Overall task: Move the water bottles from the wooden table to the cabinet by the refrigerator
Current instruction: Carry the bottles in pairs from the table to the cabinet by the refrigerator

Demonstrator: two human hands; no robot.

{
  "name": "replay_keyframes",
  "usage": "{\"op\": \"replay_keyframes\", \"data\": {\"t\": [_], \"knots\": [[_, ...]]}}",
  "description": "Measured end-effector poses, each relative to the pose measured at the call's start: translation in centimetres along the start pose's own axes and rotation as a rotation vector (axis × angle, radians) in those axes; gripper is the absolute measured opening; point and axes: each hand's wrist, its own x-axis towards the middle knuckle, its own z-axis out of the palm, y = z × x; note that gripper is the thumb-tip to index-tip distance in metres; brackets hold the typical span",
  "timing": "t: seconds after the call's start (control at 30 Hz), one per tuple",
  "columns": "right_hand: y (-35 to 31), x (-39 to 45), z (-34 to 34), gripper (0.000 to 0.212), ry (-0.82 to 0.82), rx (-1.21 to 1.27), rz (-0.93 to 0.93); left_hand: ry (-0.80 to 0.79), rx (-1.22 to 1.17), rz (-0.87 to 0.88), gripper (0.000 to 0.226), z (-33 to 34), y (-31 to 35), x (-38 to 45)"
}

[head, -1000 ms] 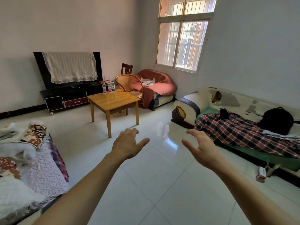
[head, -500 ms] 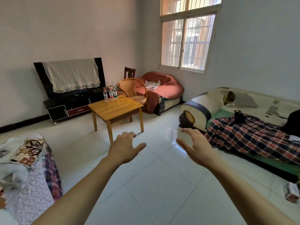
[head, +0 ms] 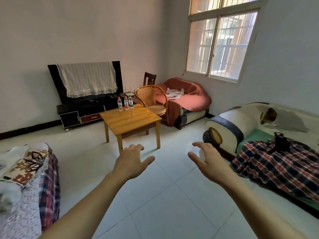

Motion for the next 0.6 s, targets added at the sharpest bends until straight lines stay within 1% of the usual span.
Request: {"op": "replay_keyframes", "data": {"t": [0.17,0.33,0.43,0.6], "knots": [[-0.6,8.1,3.3,0.055,-0.023,-0.015,-0.052,0.010,-0.029,-0.032,0.069,0.9,-3.0,7.3],[-2.3,17.6,5.4,0.054,-0.028,-0.033,-0.083,0.061,-0.080,-0.038,0.065,-0.4,-6.3,16.5],[-3.1,23.2,7.2,0.053,-0.003,-0.030,-0.108,0.075,-0.090,-0.043,0.064,-0.7,-8.6,21.4],[-3.1,30.2,12.0,0.052,-0.081,-0.028,-0.112,0.007,-0.087,-0.113,0.066,0.9,-12.2,27.3]]}}
